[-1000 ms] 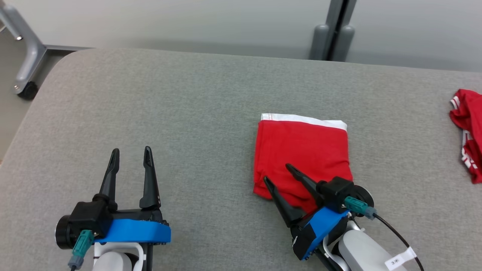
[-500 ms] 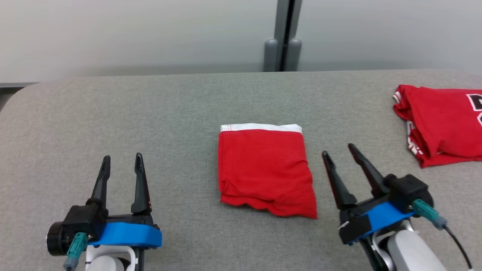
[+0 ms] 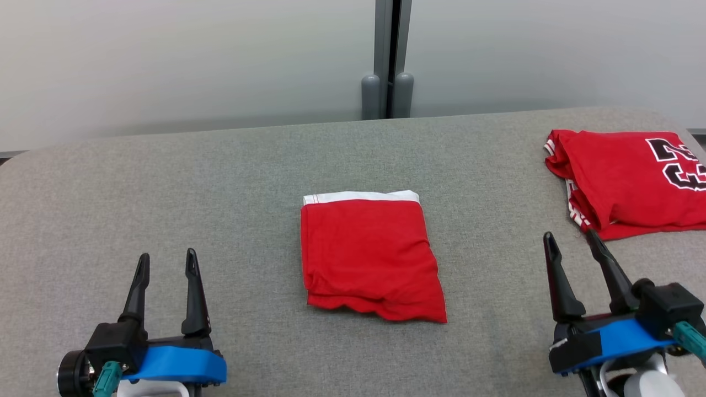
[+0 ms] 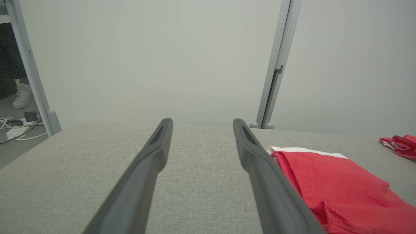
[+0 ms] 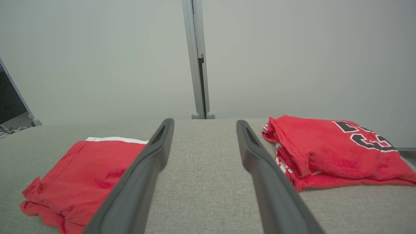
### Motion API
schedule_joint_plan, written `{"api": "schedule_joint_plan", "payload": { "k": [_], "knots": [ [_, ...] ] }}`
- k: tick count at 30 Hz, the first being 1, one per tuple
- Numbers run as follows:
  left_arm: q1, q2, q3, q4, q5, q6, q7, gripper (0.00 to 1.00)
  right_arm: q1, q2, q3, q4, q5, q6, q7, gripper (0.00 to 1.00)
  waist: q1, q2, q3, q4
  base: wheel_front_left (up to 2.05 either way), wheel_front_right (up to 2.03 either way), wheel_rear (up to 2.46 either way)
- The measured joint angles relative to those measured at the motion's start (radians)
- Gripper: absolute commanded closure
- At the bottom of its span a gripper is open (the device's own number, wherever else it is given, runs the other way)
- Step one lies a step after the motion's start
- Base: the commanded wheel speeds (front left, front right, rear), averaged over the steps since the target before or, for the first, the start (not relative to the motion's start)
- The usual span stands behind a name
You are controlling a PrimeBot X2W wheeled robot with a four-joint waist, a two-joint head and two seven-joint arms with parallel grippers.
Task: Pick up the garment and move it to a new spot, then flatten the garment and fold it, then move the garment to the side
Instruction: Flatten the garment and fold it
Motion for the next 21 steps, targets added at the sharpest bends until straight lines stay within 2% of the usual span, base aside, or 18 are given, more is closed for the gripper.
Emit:
{"api": "schedule_joint_plan", "payload": {
  "k": [8, 21],
  "knots": [
    [0.018, 0.001, -0.002, -0.003, 0.001, 0.004, 0.0, 0.0, 0.07, 0.029, -0.019, -0.068, -0.023, 0.0, 0.053, 0.0, 0.0, 0.0, -0.009, 0.014, 0.0, 0.0, 0.0],
    [0.017, 0.006, -0.009, 0.0, -0.001, 0.012, 0.0, 0.0, 0.078, 0.041, -0.023, -0.078, -0.029, 0.0, 0.077, 0.0, 0.0, 0.0, -0.005, 0.026, 0.0, 0.0, 0.0]
  ]
}}
